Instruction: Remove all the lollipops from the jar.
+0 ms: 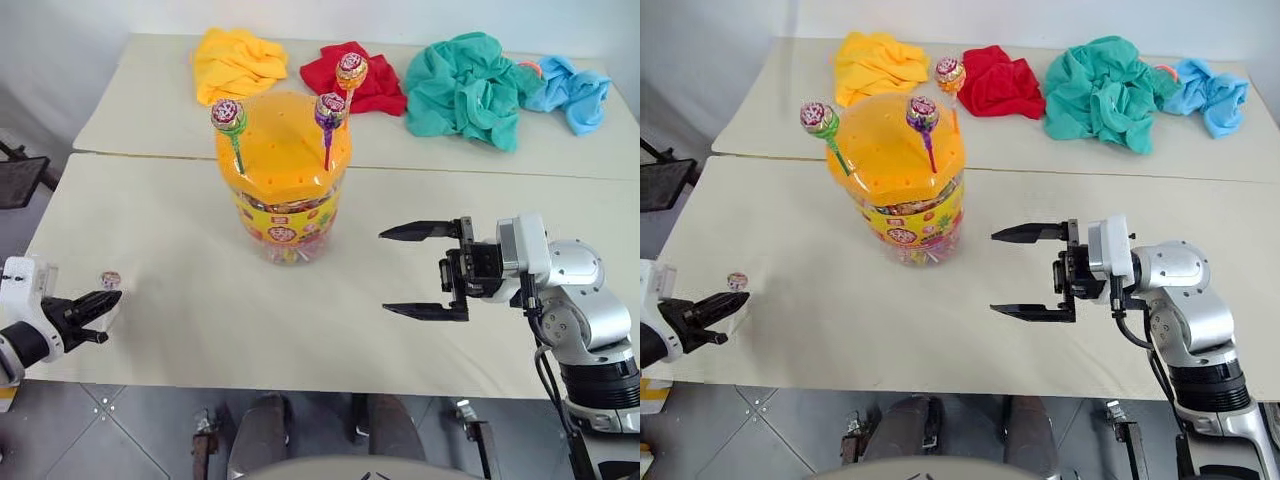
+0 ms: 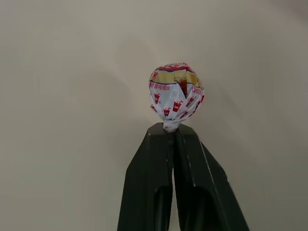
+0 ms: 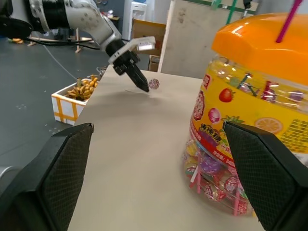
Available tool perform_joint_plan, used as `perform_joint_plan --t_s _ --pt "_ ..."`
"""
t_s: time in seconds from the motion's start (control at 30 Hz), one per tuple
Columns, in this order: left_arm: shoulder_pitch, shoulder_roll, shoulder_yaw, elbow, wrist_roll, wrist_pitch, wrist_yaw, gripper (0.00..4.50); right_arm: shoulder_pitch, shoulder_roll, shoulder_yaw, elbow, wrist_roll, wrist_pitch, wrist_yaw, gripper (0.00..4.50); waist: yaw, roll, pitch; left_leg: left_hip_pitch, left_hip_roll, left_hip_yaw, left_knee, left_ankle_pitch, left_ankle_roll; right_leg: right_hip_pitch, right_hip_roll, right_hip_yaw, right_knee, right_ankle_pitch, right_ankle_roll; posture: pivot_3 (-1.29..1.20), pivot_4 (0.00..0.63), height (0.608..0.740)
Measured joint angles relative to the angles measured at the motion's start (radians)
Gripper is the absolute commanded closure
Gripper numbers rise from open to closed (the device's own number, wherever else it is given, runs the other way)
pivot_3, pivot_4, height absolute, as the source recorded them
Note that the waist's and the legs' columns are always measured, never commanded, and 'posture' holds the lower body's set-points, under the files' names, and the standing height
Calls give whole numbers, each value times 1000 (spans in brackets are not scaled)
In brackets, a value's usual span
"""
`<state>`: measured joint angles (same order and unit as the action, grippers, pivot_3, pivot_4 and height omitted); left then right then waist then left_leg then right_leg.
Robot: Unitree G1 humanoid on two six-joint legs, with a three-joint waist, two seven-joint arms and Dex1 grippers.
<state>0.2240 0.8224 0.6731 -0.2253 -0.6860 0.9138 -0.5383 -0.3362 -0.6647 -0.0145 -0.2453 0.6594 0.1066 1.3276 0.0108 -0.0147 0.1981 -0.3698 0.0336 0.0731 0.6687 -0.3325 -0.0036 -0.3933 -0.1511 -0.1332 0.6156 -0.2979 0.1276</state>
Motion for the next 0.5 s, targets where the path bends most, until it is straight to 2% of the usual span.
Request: perform_joint_plan --t_s 0.13,0.23,0.37,0.5 --pt "-6 10 0 5 10 -8 -17 2330 10 16 -27 -1 15 1 -12 0 3 0 0 0 0 1 0 -1 -1 -2 0 0 1 0 0 0 150 740" --pt "-34 91 -8 80 45 -146 -164 1461 22 39 -84 -31 88 37 -73 0 4 0 0 -2 0 7 0 -1 -1 -4 1 0 2 0 -1 0 150 740" --pt "-149 196 27 180 41 -337 -418 1461 36 36 -155 -86 164 103 -158 0 7 0 0 -1 1 14 -1 -1 0 -5 1 1 1 -1 -1 0 150 740" --pt "-370 203 -33 156 -130 -299 -574 1461 47 39 -238 -153 260 173 -285 0 13 0 0 -1 1 15 0 -2 0 -5 1 2 2 0 0 0 150 740"
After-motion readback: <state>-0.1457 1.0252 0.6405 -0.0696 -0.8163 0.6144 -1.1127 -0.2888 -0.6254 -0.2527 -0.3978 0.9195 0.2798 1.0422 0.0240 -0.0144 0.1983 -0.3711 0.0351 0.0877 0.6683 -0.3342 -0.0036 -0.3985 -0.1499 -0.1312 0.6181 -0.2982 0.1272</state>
